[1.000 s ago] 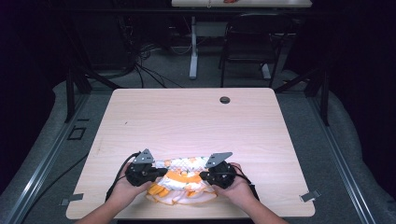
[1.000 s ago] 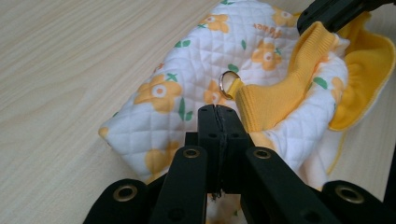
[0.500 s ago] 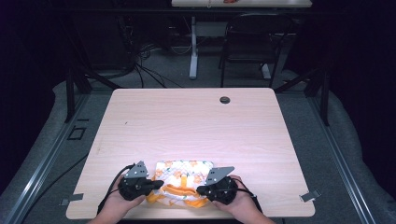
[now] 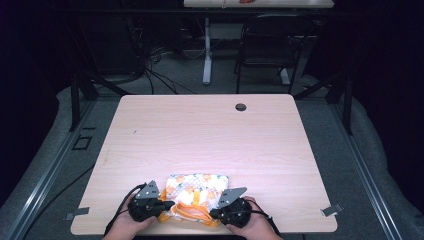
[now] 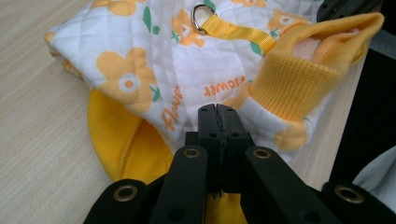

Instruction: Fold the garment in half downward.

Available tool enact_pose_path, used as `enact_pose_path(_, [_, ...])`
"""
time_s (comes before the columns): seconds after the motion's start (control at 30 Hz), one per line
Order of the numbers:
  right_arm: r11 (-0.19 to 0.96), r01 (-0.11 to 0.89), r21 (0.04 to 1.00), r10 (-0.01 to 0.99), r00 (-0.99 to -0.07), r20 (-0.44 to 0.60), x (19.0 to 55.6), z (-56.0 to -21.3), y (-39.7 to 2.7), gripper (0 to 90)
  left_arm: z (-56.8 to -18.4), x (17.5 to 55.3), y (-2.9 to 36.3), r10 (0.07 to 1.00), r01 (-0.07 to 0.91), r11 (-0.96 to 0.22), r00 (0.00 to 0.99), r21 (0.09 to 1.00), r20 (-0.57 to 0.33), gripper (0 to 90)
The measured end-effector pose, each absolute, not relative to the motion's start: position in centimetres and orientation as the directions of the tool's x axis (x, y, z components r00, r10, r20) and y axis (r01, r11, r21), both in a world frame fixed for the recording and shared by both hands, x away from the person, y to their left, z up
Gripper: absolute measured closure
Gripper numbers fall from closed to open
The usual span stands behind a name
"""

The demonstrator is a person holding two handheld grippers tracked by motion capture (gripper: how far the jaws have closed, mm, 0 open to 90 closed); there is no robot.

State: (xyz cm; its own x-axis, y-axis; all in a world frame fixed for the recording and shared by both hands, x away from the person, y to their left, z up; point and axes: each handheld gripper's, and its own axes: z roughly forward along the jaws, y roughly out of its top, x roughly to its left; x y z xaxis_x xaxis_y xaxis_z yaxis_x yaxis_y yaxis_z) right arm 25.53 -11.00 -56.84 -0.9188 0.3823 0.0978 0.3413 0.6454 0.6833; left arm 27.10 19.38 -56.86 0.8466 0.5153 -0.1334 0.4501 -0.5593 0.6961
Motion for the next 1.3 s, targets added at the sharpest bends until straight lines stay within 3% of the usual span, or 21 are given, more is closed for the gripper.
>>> enact_pose_path(0.43, [0.643,0.379,0.666,0.459,-0.886,0.062,28.9,-57.1,-11.9,89.4,-57.2,30.7,17.8,0.584,0.502,-0.509,0.798,0.699,-0.148,89.8])
enact_pose_path(0.57, [0.57,0.421,0.706,0.502,-0.858,0.106,30.0,-56.2,-12.6,89.0,-56.0,31.1,17.1,0.571,0.48,-0.507,0.809,0.716,-0.138,89.6])
enact_pose_path(0.7, [0.547,0.395,0.738,0.474,-0.873,0.116,29.4,-54.6,-12.6,88.9,-54.0,30.6,16.7,0.524,0.44,-0.507,0.84,0.741,-0.14,89.3])
enact_pose_path(0.83, [0.607,0.356,0.71,0.422,-0.902,0.092,27.8,-55.0,-11.5,89.1,-53.5,29.4,16.2,0.474,0.407,-0.542,0.87,0.735,-0.133,89.2])
enact_pose_path(1.3, [0.662,0.336,0.67,0.384,-0.92,0.082,26.7,-56.7,-10.7,90.0,-57.1,28.3,16.4,0.462,0.414,-0.614,0.879,0.672,-0.119,89.8])
